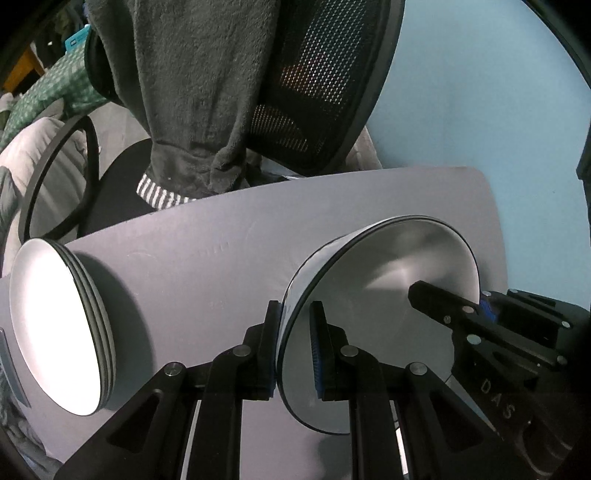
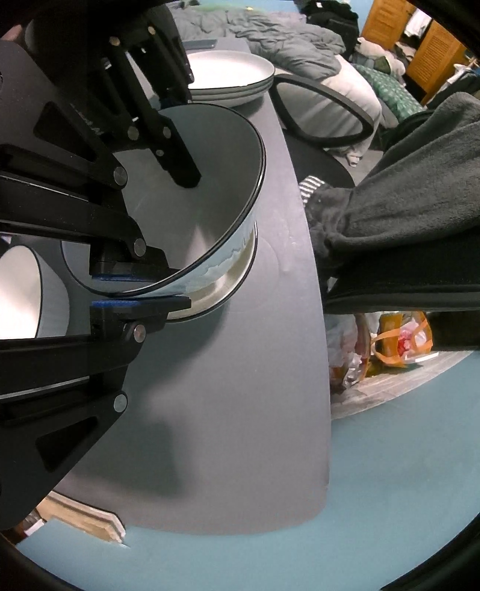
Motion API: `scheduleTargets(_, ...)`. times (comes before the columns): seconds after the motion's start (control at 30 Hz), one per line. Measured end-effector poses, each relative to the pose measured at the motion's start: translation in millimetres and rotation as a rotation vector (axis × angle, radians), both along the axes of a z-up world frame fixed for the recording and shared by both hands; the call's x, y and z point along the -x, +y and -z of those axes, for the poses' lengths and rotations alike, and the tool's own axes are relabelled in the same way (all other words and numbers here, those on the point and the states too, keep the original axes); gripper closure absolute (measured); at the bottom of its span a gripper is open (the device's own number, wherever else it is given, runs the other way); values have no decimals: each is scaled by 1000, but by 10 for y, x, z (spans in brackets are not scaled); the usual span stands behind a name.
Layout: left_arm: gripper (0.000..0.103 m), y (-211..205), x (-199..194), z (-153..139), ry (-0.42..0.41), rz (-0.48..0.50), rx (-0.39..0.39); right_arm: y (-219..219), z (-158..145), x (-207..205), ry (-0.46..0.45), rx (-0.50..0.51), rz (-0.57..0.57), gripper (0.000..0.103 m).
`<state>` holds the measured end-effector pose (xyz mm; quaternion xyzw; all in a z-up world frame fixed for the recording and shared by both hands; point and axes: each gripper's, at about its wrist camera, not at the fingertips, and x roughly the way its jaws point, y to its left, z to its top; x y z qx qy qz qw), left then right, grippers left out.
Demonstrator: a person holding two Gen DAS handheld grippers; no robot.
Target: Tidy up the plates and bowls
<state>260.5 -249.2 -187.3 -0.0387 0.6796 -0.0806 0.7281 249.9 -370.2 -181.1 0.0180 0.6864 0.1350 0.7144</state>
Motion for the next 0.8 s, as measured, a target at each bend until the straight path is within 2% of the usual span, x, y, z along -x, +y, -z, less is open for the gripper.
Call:
scheduleTargets(0.27,89,-84,-12,36,-7,75,-60,-45,62,-37,29,7,11,95)
scheduleTargets(0.43,89,-46,-1,129,17,78,-57,-16,44,-10,20,33,0,95)
scheduleTargets(0.57,89,-25,6,82,1,67,-65,-40,25,-28,12,53,10,93)
scheduleTargets(0.6,88,-19,3,77,-3,66,-67,-48,30,-31,13,58,12,87)
scheduleTargets(0.8,86,20,22,-15,-17,63,-62,-96,14,-4,9,63,23,87)
